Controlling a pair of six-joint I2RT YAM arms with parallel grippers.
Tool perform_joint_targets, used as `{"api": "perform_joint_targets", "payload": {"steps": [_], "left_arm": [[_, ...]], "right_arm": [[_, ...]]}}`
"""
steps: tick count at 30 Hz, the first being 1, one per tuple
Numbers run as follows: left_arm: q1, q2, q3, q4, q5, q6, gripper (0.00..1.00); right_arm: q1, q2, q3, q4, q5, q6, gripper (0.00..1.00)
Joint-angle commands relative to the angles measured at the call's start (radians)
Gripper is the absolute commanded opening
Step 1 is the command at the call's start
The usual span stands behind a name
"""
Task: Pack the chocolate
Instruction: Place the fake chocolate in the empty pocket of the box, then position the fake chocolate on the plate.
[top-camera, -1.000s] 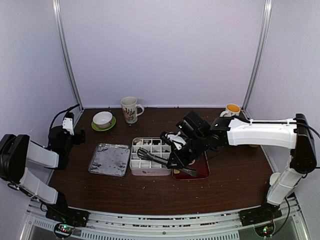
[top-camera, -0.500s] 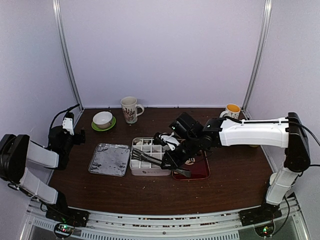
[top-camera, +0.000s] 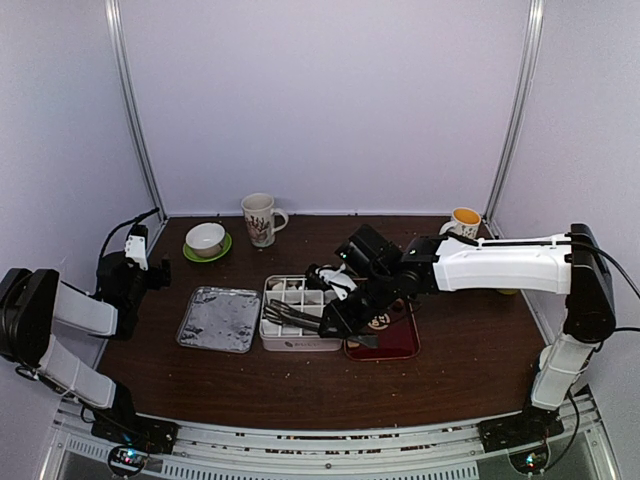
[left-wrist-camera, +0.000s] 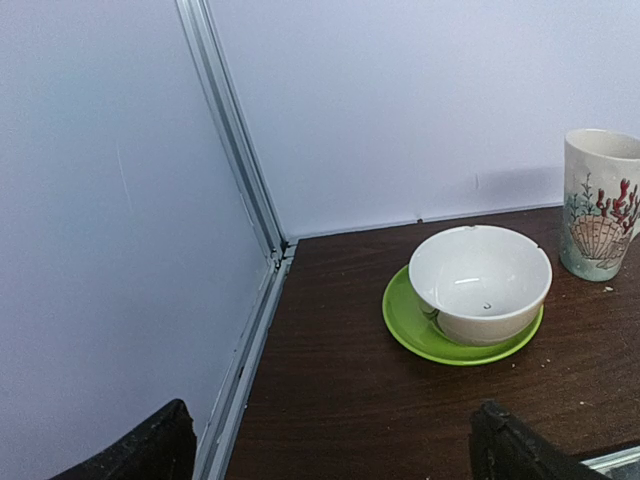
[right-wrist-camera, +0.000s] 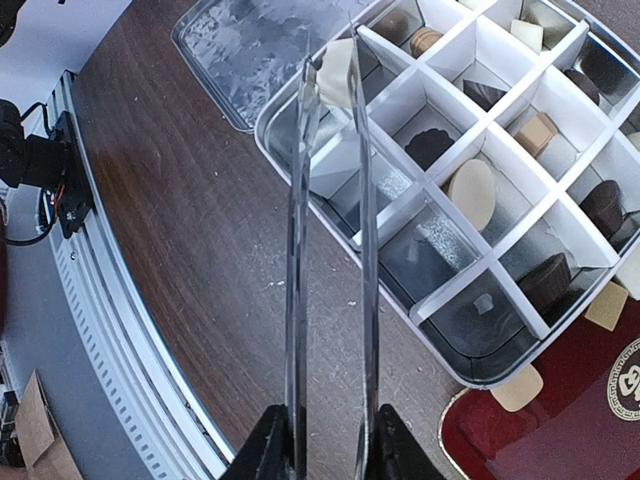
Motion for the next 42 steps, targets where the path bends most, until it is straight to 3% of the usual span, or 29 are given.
{"api": "perform_joint_targets", "payload": {"steps": [1,21,42], "left_arm": [[0.008,0.005,-0.003,0.048,0.007,-0.008,0.98],[0.008,0.005,-0.003,0.047,0.007,-0.009,0.98],[0.007,0.005,-0.003,0.047,0.007,-0.009,0.98]], "right_arm": [[0.004,-0.001,0.031,0.02,0.025,-0.01,0.29],[0.005,-0.042,0.032,0.015,0.061,-0.01,0.29],[0.003,-0.369,-0.227,-0.073,0.285,0.048,0.26]]}}
